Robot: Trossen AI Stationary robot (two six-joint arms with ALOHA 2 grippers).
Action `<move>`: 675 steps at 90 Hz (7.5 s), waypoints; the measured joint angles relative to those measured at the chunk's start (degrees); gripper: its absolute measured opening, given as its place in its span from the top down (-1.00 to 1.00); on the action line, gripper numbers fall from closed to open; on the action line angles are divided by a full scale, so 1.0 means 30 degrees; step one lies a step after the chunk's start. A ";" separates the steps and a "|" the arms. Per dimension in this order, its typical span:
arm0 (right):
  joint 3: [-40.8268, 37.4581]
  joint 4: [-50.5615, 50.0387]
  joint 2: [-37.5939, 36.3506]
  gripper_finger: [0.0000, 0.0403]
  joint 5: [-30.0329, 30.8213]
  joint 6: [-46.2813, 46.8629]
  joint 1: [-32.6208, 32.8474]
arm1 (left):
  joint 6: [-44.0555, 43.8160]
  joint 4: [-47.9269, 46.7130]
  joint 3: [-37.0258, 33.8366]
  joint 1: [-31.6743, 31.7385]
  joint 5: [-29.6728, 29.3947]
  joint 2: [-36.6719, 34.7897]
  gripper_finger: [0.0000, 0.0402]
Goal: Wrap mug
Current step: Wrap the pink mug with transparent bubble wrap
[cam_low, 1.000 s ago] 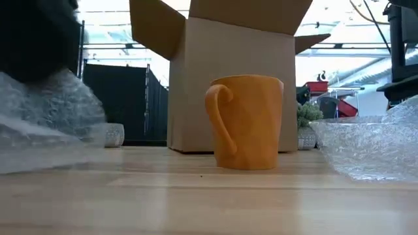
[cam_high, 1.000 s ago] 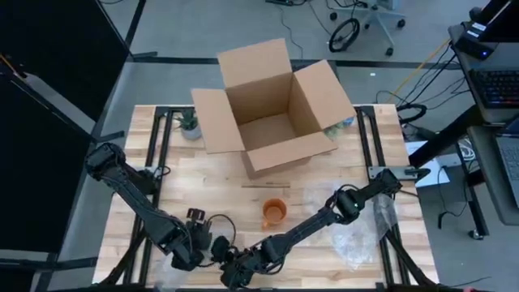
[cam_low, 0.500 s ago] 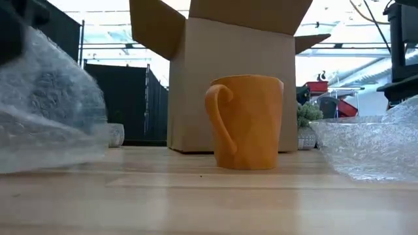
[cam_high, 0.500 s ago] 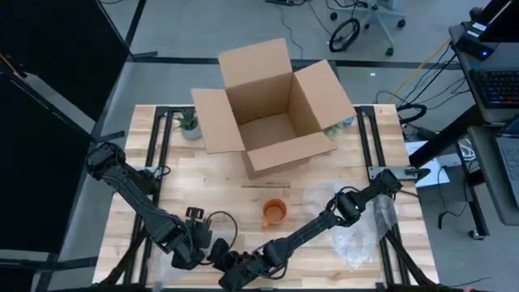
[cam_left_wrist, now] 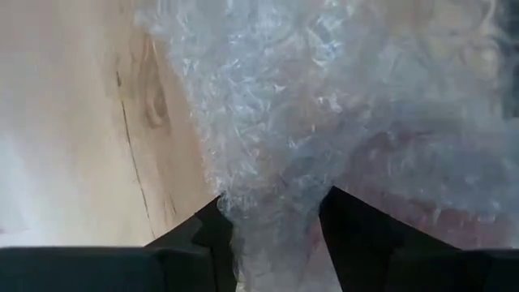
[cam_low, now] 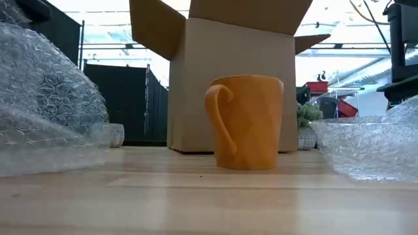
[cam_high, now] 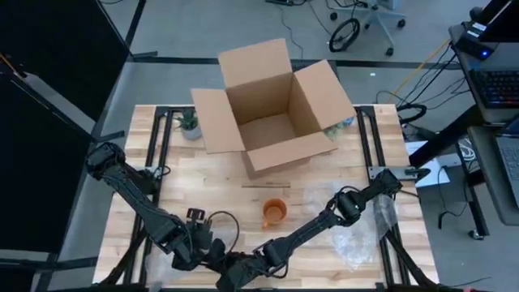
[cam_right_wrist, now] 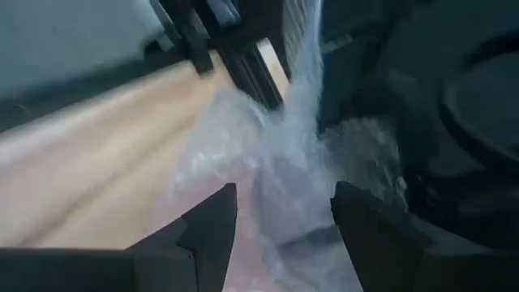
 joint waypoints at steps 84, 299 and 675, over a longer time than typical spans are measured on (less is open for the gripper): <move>-0.0042 -0.3840 0.0458 0.05 -0.1636 0.3703 -0.0347 | -0.1292 -0.3653 0.3439 -0.0287 -0.0954 -0.1120 0.31; 0.0089 -0.2572 0.0907 0.05 -0.0470 -0.3098 -0.0421 | -0.3250 0.6657 -0.5090 -0.0605 -0.0867 -0.0591 -0.26; -0.0040 -0.1024 0.0919 0.05 -0.1236 0.0180 -0.0873 | -0.7058 0.7405 -0.5158 -0.2352 -0.3936 0.0824 -0.26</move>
